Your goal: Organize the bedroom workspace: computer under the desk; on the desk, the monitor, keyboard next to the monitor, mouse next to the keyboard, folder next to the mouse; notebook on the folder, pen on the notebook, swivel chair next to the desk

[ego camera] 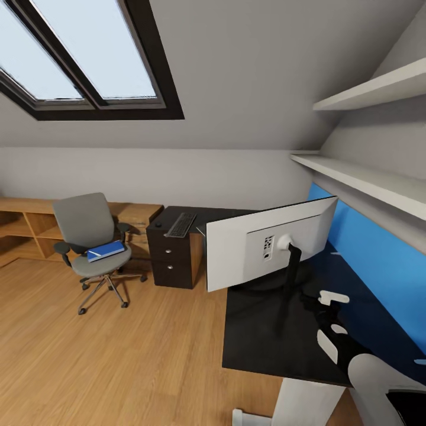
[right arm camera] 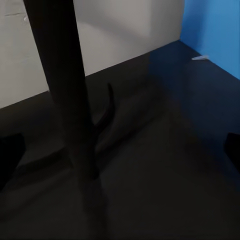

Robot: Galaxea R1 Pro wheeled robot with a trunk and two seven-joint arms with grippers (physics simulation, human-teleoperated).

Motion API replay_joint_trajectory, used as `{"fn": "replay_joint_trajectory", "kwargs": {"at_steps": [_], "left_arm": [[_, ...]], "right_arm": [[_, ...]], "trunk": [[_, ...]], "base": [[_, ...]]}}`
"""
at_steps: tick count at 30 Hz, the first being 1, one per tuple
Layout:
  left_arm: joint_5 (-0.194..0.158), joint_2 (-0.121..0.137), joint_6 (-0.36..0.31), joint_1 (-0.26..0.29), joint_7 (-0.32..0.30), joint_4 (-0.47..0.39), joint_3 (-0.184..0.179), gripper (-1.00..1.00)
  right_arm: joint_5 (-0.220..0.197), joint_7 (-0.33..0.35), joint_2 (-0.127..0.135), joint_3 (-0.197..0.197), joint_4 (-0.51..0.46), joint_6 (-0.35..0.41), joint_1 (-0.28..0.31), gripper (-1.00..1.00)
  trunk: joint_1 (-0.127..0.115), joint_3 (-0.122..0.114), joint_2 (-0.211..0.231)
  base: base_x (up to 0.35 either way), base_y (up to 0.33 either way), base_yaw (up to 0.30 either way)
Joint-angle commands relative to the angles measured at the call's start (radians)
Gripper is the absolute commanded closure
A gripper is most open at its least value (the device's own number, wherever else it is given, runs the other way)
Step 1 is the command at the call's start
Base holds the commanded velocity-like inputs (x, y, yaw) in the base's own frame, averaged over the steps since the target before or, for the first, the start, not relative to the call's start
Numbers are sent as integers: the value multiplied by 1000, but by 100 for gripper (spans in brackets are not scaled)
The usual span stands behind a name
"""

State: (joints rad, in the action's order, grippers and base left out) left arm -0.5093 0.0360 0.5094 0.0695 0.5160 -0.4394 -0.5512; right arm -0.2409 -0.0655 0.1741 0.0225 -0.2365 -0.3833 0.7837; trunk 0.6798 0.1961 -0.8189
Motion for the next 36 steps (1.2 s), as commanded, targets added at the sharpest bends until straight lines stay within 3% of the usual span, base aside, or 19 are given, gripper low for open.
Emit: {"fn": "replay_joint_trajectory", "kwargs": {"at_steps": [1, 9, 20, 36], "left_arm": [[-6, 1, 3, 1, 7, -1, -9, -100], [-6, 1, 3, 1, 7, -1, -9, -100], [-6, 1, 3, 1, 7, -1, -9, -100], [-6, 1, 3, 1, 7, -1, -9, -100]], "right_arm": [[-5, 7, 0, 3, 1, -3, 1, -100], [-5, 43, 1, 2, 0, -3, 0, -100], [-4, 45, 0, 4, 0, -3, 0, -100], [-4, 44, 0, 4, 0, -3, 0, -100]], "trunk": [[0, 1, -1], [0, 1, -1], [0, 1, -1], [0, 1, -1]], "base": [[0, 0, 0], [141, 0, 0], [151, 0, 0], [32, 28, 0]]}}
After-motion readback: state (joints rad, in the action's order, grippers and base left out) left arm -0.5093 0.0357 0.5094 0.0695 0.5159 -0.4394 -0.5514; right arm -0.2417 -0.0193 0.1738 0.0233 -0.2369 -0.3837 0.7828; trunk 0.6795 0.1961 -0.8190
